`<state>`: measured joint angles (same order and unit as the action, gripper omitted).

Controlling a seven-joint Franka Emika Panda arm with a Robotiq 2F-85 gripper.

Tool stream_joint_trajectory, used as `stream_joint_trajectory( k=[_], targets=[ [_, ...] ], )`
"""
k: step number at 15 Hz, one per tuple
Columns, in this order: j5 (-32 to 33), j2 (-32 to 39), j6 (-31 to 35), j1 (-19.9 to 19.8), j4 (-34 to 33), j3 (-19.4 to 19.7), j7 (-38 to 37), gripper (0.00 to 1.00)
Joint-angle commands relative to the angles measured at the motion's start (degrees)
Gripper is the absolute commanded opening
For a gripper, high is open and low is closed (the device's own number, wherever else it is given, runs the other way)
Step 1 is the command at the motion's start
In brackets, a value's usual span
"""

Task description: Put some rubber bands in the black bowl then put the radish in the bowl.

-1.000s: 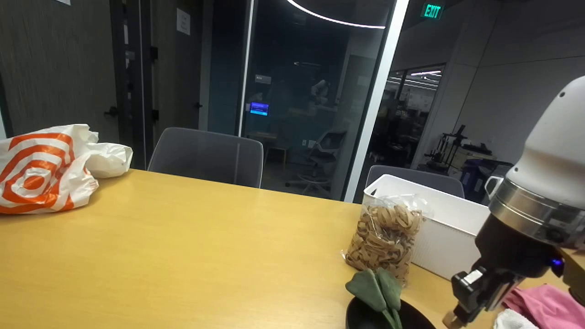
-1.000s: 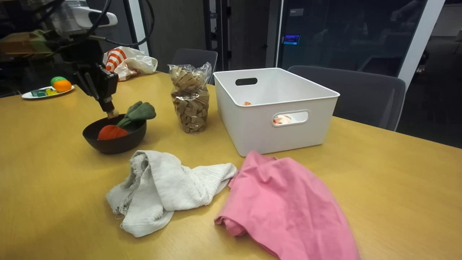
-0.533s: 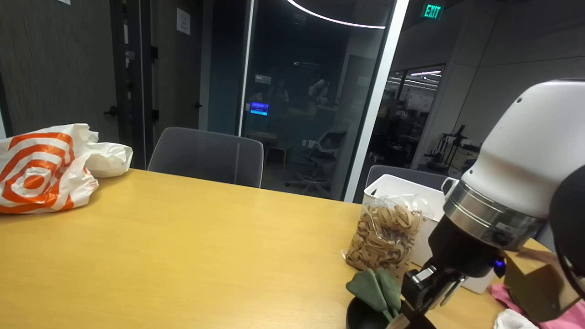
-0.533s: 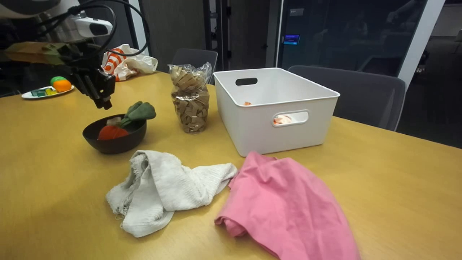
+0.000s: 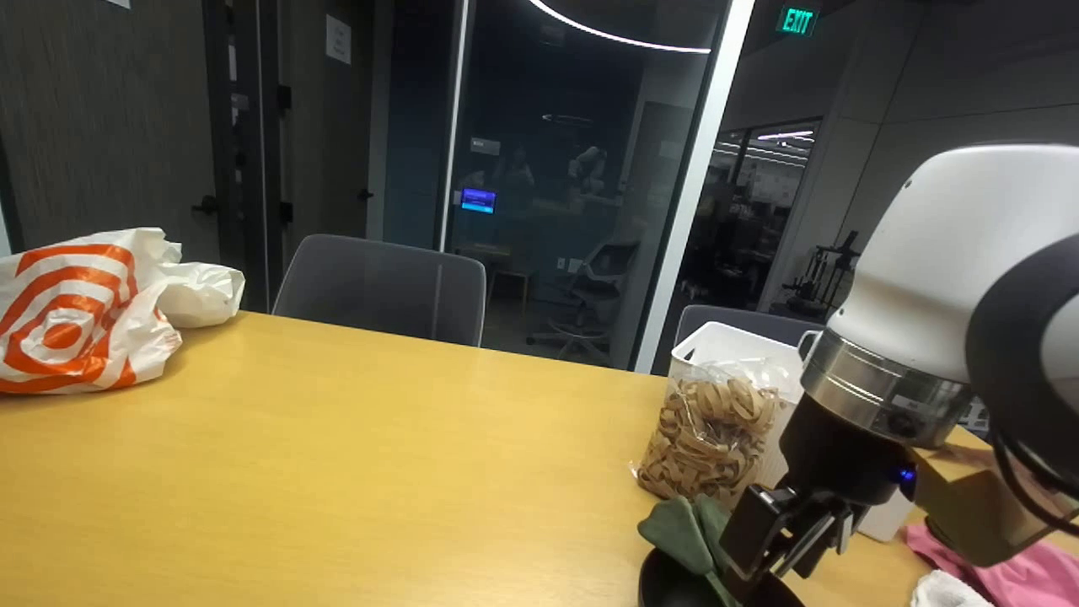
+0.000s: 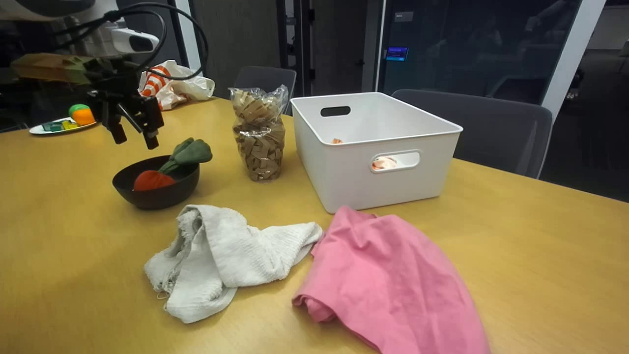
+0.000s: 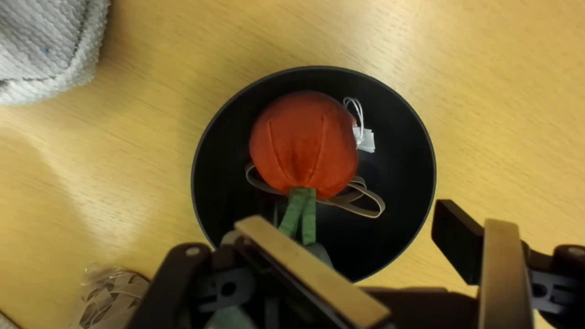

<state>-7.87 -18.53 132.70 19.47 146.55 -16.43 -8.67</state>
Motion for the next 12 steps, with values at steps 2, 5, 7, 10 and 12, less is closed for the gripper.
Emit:
stream_joint_trajectory(
  k=[2, 5, 7, 10, 12],
  targets=[
    [-0.79, -1.33, -11.95, -0.52, -5.31, 0.00, -0.59, 1.00],
    [-2.43, -0.99, -21.82, -0.92, -8.97, 0.82, -0.02, 1.00],
    [-4.66, -0.86, -26.70, -1.23, -10.79, 1.89, 1.26, 1.00],
    [-2.75, -0.82, -23.02, -1.58, -8.49, 0.40, 0.08, 1.00],
    [-2.73, -0.62, -22.97, -1.55, -8.18, 0.27, 0.07, 1.00]
  ],
)
